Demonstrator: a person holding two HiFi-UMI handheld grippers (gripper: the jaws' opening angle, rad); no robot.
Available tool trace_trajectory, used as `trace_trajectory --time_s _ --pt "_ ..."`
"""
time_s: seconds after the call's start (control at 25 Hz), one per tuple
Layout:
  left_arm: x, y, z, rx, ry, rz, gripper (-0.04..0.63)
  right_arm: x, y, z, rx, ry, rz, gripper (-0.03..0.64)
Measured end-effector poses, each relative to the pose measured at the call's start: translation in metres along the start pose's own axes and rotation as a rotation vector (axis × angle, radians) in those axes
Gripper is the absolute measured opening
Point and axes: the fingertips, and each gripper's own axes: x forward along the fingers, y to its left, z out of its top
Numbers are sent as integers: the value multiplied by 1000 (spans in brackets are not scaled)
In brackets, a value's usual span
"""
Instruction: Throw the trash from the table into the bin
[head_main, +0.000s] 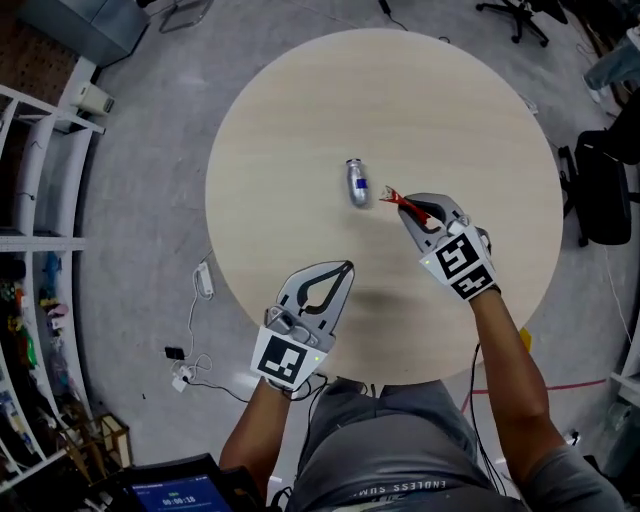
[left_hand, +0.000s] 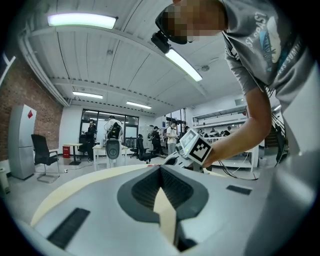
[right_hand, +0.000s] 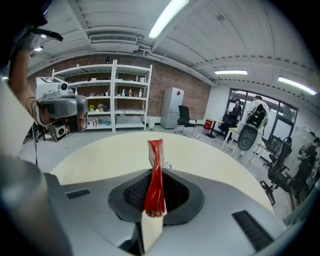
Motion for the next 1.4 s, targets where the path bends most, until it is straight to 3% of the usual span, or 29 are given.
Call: trace_trajectory --time_s 0.12,0.32,0.56,0.76,0.92,1.08,1.4 --pt "-14 -9 17 56 23 -37 34 -34 18 33 -4 -45 -34 38" --pt "-53 -32 72 152 -29 -74 34 -98 64 95 -7 -122 -91 38" --pt "-71 -46 81 247 -84 -112 34 -132 95 115 -28 -202 -158 38" --pt "-108 -116 131 316 -148 -179 34 -240 142 136 -99 -248 -257 38" --pt "-109 -144 156 359 -216 -234 32 -287 156 137 -140 -253 -331 38" --pt "-105 -168 162 406 -233 -306 34 -318 166 131 -136 -255 -404 38" --pt "-58 -287 177 454 -232 -527 34 -438 165 65 -38 -238 -587 38"
